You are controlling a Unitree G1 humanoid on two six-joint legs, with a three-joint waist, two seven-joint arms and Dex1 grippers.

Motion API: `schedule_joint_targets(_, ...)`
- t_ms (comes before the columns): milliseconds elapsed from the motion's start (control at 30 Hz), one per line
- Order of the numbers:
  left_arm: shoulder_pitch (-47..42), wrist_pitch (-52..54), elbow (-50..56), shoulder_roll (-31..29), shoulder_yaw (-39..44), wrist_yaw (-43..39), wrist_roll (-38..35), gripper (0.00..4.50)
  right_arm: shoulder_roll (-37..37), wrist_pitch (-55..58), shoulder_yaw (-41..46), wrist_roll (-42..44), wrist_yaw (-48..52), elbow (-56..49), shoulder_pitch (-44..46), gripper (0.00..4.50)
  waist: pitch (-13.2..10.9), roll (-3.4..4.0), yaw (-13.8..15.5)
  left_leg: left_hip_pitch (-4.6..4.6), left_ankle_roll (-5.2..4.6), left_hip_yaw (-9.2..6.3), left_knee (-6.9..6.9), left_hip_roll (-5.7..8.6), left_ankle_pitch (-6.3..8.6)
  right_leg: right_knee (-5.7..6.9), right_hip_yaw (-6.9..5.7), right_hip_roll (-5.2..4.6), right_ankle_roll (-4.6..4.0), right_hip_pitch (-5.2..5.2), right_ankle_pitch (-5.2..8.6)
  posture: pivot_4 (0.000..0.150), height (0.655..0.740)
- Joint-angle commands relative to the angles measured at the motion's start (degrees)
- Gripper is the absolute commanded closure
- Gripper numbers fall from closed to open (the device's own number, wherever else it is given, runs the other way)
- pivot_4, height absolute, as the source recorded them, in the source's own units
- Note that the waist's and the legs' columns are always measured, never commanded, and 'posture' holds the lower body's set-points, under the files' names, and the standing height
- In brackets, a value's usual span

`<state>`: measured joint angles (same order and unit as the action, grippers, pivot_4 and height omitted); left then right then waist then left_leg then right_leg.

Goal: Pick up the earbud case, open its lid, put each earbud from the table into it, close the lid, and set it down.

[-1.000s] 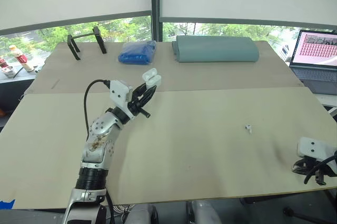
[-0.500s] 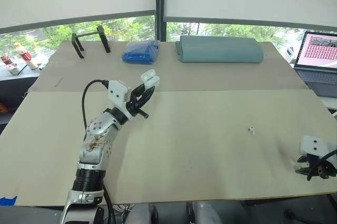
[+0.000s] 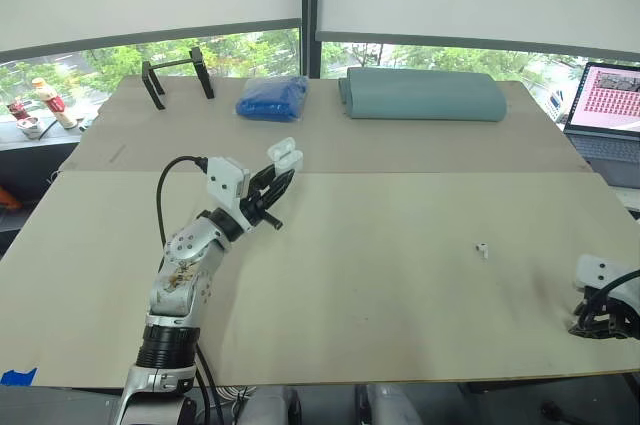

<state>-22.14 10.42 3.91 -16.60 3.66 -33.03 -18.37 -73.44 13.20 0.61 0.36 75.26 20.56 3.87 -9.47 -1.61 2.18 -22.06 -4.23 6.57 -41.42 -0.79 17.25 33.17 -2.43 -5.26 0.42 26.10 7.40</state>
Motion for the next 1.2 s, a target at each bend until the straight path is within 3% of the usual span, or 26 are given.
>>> schedule_joint_targets(33, -0.28, -0.01, 2.99, -0.40, 0.51, 0.40, -0.84, 3.94, -0.07, 3.91, -0.10, 0.27, 0.55, -0.40, -0.59, 2.49, 0.00, 0.00, 0.08, -0.01, -0.02, 0.00, -0.02, 0.00, 0.01, 0.00, 0.00, 0.00, -0.05, 0.00, 0.05, 0.150, 0.7400)
schedule_joint_targets(467, -0.98, -0.15, 1.92, -0.47, 0.20, 0.19, -0.68, 3.94, 0.20, 11.41, 0.81, 1.75, -0.51, -2.21, -1.67, 2.49, 0.00, 0.00, 0.09, -0.04, -0.02, 0.00, -0.12, -0.01, 0.01, 0.01, -0.01, 0.00, 0.04, -0.01, 0.09, 0.150, 0.7400)
schedule_joint_targets(633, -1.52, -0.10, 1.57, -0.41, -0.01, -0.04, -0.73, 3.94, 0.91, 11.69, 1.19, 2.35, -1.37, -2.49, -1.05, 4.01, 0.00, -0.01, -0.10, -0.06, -0.04, 0.00, -0.20, -0.01, 0.02, 0.01, -0.01, 0.01, 0.04, -0.03, 0.09, 0.150, 0.7400)
schedule_joint_targets(667, -1.55, -0.14, 1.49, -0.42, 0.00, -0.12, -0.76, 3.94, 1.05, 11.78, 1.24, 2.49, -1.46, -2.60, -0.89, 4.15, 0.00, -0.01, -0.12, -0.06, -0.05, 0.01, -0.23, -0.01, 0.03, 0.01, 0.00, 0.00, 0.12, -0.04, 0.13, 0.150, 0.7400)
schedule_joint_targets(933, -2.05, -0.46, 0.82, 0.33, -1.37, -1.62, -0.94, 3.94, 4.09, 19.64, 3.43, 10.62, 1.72, -12.80, 4.64, 4.15, 0.01, 0.00, -1.12, -0.02, -0.06, 0.01, -0.26, -0.08, 0.05, 0.03, 0.02, 0.08, 0.24, -0.03, 0.12, 0.150, 0.7400)
schedule_joint_targets(1067, -2.29, -1.08, 0.15, 1.21, -2.64, -2.97, -1.00, 3.94, 12.02, 31.62, 5.59, 20.21, -2.79, -23.56, 17.34, 4.15, 0.01, 0.13, -1.99, -0.04, -0.02, 0.01, -0.20, -0.08, 0.02, 0.05, 0.08, 0.10, 0.44, 0.07, -0.16, 0.150, 0.7400)
schedule_joint_targets(1200, -3.43, -2.17, -2.40, 3.10, -4.32, -4.26, -0.71, 3.94, 31.57, 45.86, 10.66, 31.66, -19.77, -33.75, 34.14, 4.15, 0.03, 0.16, -2.10, -0.10, 0.04, -0.05, -0.15, -0.10, 0.00, 0.07, 0.05, 0.13, 0.12, 0.16, -0.37, 0.150, 0.7400)
